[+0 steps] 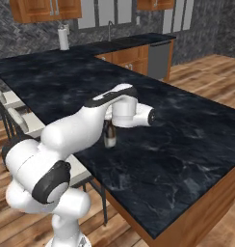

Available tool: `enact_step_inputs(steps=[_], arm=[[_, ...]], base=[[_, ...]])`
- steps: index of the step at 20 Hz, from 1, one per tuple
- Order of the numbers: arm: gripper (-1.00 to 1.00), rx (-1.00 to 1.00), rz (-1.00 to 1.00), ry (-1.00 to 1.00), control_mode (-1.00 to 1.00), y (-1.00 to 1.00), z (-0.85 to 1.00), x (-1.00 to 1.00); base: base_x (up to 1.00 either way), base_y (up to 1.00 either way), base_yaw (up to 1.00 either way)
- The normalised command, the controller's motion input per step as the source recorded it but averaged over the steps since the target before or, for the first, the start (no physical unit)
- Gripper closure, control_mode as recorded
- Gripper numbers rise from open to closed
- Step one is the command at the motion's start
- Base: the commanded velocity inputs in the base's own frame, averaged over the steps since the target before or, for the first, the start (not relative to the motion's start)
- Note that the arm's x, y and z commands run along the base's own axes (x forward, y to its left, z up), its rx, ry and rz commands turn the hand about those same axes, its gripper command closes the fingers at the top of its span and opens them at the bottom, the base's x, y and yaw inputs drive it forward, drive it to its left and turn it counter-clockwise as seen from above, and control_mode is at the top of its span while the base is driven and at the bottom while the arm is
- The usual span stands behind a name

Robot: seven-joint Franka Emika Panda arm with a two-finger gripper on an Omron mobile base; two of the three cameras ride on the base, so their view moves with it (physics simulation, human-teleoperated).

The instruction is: Get the candle and the wine from the cabinet and move them to the dining counter.

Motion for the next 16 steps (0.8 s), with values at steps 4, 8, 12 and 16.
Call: enact_step_inputs(steps=[4,8,12,16], arm=[[-1.0,0.04,0.0,0.0,-1.0,-0.07,0.69,-0.81],[-1.0,0.05,-0.06,0.0,-1.0,-0.01,0.67,-0.85],[-1.0,0.04,-0.14,0.02,-1.0,0.0,0.7,-0.74],[-1.0,0.04,-0.24,0.12,-1.0,0.01,0.55,-0.7]], base=[[0.0,0.0,0.0],[0.0,0.0,0.0],[0.0,0.0,0.0],[0.0,0.0,0.0]])
